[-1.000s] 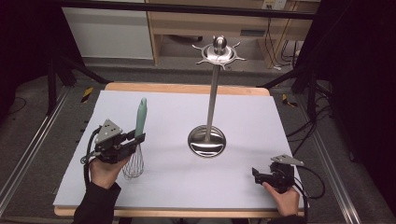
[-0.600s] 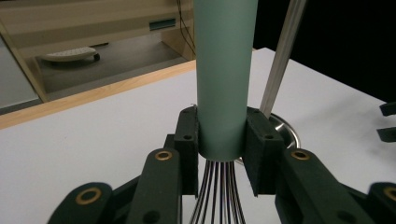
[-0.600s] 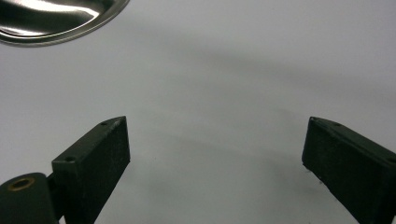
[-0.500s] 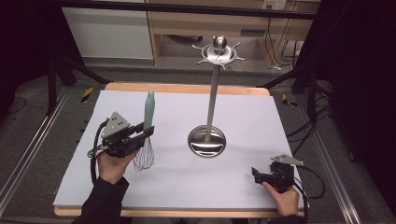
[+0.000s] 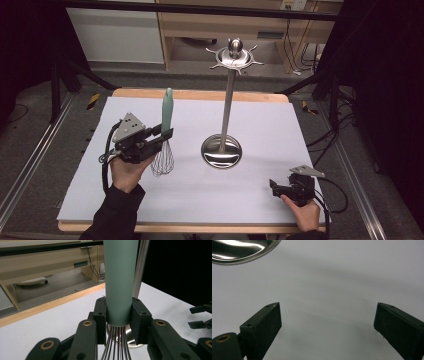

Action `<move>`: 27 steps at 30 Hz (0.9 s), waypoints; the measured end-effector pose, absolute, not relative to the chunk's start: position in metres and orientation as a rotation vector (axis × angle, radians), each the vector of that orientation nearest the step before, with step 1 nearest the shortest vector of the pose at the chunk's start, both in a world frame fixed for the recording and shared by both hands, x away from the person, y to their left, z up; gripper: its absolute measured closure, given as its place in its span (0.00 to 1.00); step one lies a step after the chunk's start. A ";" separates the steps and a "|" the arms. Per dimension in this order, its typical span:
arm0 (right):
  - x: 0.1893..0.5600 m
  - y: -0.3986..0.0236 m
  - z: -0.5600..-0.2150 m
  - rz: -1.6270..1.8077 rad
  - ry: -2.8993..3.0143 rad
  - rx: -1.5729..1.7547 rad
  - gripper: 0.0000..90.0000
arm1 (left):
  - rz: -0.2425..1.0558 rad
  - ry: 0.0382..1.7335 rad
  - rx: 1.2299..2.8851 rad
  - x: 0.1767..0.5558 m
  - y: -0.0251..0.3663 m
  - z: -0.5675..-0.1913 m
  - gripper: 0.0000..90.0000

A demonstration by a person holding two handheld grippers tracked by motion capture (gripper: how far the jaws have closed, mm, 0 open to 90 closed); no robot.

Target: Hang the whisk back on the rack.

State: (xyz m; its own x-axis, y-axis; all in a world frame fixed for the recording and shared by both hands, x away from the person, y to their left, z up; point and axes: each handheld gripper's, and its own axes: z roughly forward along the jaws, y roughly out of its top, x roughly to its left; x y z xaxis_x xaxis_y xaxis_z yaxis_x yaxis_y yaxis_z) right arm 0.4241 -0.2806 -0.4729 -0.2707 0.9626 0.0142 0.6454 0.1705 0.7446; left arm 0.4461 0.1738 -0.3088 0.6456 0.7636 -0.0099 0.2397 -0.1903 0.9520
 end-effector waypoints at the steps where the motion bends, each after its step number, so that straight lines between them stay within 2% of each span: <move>1: 0.424 -0.281 -0.473 0.901 1.986 1.515 0.09 | 0.581 0.812 1.743 0.446 0.173 -0.307 0.76; 27: 0.424 -0.281 -0.472 0.913 1.987 1.523 0.09 | 0.593 0.736 1.750 0.449 0.143 -0.279 0.76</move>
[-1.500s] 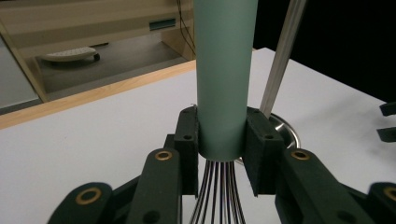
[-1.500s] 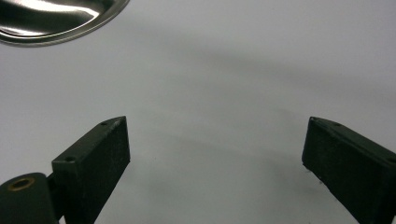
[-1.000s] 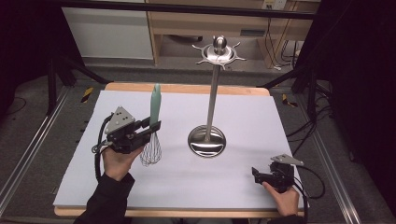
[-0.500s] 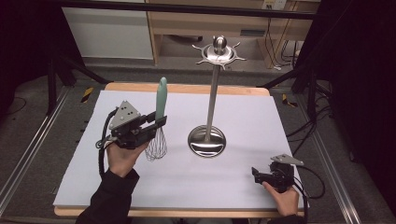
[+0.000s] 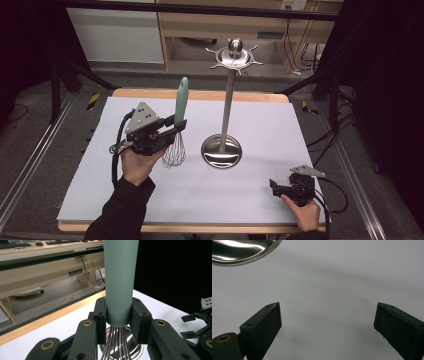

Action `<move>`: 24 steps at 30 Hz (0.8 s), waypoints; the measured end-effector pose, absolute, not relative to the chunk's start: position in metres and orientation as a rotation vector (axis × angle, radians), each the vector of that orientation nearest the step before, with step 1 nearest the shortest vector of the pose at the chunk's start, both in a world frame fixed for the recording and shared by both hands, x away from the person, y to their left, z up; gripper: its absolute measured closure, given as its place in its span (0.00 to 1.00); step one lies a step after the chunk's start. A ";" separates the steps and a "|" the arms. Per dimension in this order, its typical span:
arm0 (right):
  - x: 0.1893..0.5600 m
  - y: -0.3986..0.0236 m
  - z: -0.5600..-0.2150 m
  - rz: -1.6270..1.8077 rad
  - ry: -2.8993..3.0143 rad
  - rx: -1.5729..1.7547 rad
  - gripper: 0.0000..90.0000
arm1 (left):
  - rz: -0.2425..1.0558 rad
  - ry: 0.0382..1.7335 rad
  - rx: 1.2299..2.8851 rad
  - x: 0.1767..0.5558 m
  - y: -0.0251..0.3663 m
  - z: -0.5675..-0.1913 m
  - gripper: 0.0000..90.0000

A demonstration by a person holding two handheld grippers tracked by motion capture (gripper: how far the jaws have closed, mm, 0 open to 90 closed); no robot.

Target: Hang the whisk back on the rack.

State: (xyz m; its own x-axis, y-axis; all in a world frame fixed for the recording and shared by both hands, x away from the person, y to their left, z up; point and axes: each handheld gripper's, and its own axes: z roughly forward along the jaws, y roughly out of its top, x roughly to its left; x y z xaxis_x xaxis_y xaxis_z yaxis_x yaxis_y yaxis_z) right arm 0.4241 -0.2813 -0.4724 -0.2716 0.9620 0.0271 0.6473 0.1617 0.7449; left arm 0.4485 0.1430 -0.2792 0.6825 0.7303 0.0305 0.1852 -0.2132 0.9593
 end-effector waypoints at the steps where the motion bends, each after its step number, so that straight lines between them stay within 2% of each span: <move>1: 0.424 -0.281 -0.472 0.911 1.986 1.520 0.09 | 0.593 0.736 1.750 0.449 0.143 -0.279 0.76; 24: 0.424 -0.282 -0.472 0.913 1.983 1.521 0.09 | 0.604 0.714 1.790 0.463 0.117 -0.260 0.76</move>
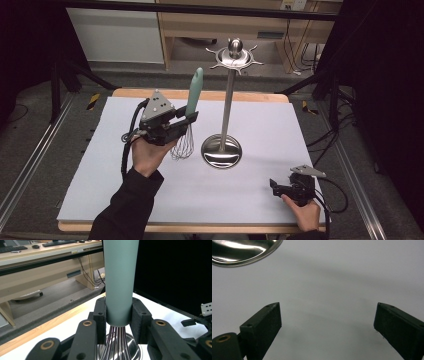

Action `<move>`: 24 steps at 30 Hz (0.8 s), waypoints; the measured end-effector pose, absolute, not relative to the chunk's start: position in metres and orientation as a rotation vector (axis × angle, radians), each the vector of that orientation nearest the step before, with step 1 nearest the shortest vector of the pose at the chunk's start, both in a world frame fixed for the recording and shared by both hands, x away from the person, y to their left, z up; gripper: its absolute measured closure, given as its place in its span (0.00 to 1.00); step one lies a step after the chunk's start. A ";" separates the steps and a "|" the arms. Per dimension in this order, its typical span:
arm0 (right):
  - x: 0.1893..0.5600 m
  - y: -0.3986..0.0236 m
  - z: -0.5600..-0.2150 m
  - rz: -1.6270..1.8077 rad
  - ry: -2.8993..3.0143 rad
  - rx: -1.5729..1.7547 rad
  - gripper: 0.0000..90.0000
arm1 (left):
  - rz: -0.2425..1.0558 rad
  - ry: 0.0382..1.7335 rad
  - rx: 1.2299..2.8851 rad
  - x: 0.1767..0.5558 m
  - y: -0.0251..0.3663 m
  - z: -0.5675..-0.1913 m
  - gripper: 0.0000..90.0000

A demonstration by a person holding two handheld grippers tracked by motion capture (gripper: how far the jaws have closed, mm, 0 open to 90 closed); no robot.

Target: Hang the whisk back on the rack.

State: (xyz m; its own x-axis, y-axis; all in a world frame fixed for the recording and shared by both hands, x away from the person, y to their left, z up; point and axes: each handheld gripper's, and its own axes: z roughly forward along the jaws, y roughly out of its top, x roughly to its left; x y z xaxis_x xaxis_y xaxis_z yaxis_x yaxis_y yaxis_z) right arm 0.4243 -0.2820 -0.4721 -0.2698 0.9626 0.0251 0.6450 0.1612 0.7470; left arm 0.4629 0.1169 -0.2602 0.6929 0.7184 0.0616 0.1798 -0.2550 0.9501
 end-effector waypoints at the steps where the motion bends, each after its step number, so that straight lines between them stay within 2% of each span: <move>1: 0.424 -0.282 -0.472 0.915 1.981 1.527 0.09 | 0.605 0.715 1.792 0.464 0.116 -0.260 0.76; 24: 0.424 -0.281 -0.471 0.925 1.980 1.538 0.09 | 0.598 0.728 1.840 0.481 0.098 -0.250 0.76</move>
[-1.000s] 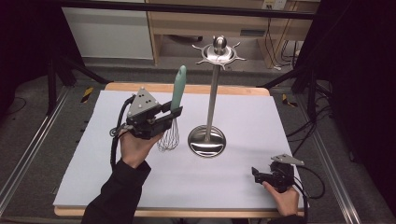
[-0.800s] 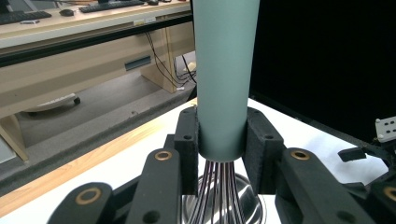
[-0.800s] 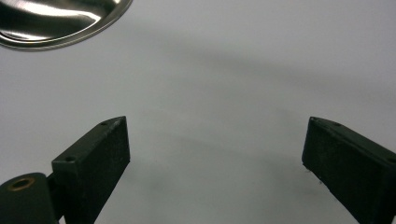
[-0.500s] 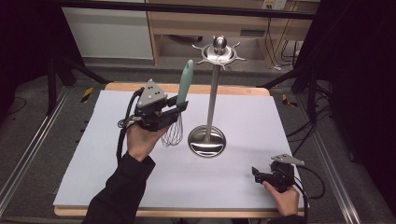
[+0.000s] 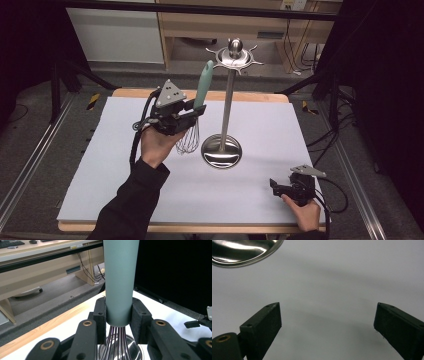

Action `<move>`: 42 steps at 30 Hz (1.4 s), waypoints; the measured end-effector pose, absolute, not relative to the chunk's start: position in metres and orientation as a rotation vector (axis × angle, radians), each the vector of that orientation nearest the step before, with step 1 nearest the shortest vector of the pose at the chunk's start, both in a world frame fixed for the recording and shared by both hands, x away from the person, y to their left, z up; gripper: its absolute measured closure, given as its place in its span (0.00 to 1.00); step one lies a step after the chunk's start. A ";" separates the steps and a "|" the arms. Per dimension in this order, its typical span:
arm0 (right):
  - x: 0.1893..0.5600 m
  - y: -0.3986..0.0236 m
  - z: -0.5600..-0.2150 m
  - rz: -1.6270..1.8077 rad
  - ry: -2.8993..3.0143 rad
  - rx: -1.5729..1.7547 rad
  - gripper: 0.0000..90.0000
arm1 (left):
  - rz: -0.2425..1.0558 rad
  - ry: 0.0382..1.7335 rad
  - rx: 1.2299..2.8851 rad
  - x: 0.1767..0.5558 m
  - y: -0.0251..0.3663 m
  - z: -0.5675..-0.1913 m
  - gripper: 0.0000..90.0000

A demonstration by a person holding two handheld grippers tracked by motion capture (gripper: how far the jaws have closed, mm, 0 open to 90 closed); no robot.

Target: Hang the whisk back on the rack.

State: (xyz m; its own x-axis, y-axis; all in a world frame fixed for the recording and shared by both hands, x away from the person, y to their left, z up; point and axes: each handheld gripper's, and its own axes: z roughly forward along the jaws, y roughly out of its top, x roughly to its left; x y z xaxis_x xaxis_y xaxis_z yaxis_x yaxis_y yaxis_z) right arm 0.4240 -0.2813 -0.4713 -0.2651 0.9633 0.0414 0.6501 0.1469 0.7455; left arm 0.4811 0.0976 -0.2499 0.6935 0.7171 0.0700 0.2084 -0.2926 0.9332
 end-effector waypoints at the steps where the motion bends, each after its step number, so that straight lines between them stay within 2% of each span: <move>1: 0.425 -0.282 -0.471 0.922 1.987 1.519 0.09 | 0.597 0.728 1.842 0.482 0.097 -0.250 0.76; 30: 0.425 -0.281 -0.471 0.924 1.989 1.519 0.09 | 0.568 0.739 1.815 0.500 0.075 -0.260 0.76; 42: 0.425 -0.281 -0.471 0.925 1.991 1.518 0.09 | 0.613 0.719 1.763 0.506 0.070 -0.269 0.76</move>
